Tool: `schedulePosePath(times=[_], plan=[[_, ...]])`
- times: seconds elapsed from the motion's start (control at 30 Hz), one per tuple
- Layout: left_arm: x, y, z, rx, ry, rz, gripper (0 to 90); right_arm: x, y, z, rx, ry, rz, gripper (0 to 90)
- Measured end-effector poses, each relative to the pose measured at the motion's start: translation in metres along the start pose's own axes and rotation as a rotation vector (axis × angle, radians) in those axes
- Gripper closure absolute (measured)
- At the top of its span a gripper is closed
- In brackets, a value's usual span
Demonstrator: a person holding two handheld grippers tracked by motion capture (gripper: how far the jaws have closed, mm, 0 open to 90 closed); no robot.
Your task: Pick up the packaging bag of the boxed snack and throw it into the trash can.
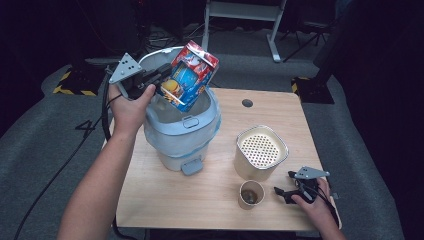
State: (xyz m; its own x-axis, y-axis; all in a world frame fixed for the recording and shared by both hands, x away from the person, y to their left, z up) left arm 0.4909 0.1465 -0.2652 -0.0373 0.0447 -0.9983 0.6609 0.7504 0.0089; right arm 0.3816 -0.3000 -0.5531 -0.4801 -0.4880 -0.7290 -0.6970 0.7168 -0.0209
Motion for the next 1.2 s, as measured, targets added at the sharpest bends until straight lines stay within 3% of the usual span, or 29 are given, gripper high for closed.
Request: schedulePosePath(times=[0.1, 0.2, 0.3, 0.37, 0.53, 0.87, 1.2], plan=[[0.001, -0.002, 0.002, 0.004, 0.008, 0.003, 85.9, 0.0, 0.0, 0.0, 0.0, 0.0, 0.0, 10.2], [0.002, -0.005, 0.003, 0.036, 0.04, -0.011, 72.4, 0.0, 0.0, 0.0, 0.0, 0.0, 0.0, 10.2], [-0.001, -0.009, -0.001, 0.053, -0.007, -0.038, 56.4, 0.0, 0.0, 0.0, 0.0, 0.0, 0.0, 10.2], [-0.002, -0.011, -0.004, 0.065, -0.023, -0.05, 52.0, 0.0, 0.0, 0.0, 0.0, 0.0, 0.0, 10.2], [-0.002, -0.018, -0.015, 0.082, -0.021, -0.037, 49.7, 0.0, 0.0, 0.0, 0.0, 0.0, 0.0, 10.2], [0.007, -0.046, -0.051, 0.213, 0.047, 0.02, 48.5, 0.0, 0.0, 0.0, 0.0, 0.0, 0.0, 10.2], [0.022, -0.071, -0.079, 0.328, 0.09, 0.032, 47.2, 0.0, 0.0, 0.0, -0.001, 0.001, 0.0, 10.2]])
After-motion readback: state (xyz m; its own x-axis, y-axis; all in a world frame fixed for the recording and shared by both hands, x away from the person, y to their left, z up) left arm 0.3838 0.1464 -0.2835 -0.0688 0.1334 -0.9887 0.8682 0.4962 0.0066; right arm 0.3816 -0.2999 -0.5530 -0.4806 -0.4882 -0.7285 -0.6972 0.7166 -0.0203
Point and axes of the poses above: each handheld gripper's, and its own axes: z roughly forward along the jaws, x roughly out of its underside, y roughly to its left, the point moved 7 cm from there along z, roughly forward along the jaws, and after that the axes turned 1 degree about -z, right-handed, at the moved point
